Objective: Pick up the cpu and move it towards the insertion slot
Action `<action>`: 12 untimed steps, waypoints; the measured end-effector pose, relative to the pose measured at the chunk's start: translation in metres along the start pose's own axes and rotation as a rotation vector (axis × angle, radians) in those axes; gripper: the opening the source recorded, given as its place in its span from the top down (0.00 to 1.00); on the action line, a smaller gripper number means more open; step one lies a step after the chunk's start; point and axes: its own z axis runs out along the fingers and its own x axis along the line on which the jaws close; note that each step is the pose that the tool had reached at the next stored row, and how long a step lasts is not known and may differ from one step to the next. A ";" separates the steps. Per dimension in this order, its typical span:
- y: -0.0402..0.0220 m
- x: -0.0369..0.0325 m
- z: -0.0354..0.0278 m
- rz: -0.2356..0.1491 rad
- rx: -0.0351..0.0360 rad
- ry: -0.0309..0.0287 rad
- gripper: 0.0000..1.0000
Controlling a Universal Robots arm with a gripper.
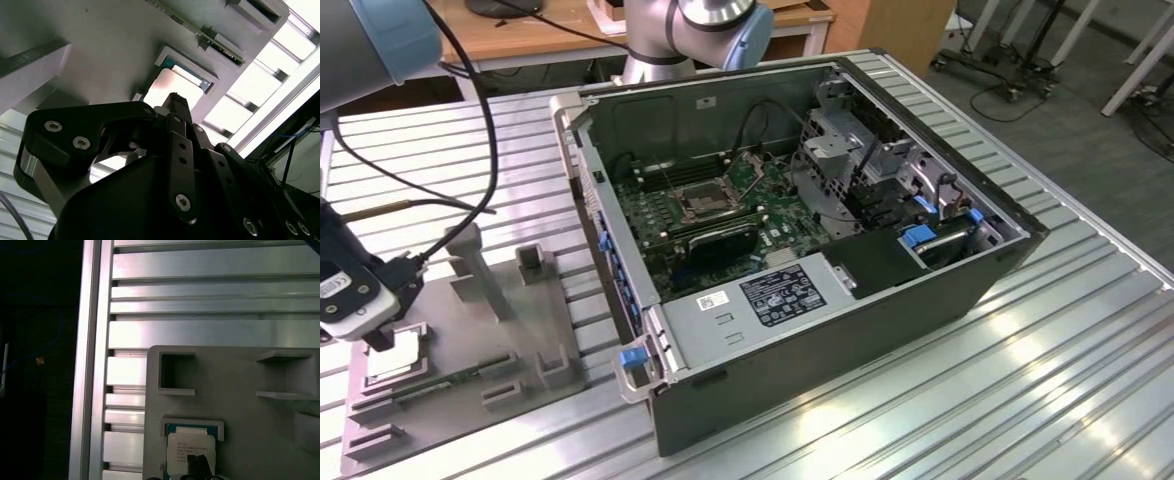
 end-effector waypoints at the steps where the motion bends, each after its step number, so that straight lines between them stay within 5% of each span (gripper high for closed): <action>1: 0.0000 0.0000 0.0006 0.000 0.0000 0.0000 0.89; 12: -0.0001 0.0000 0.0040 0.000 0.0003 0.0004 0.89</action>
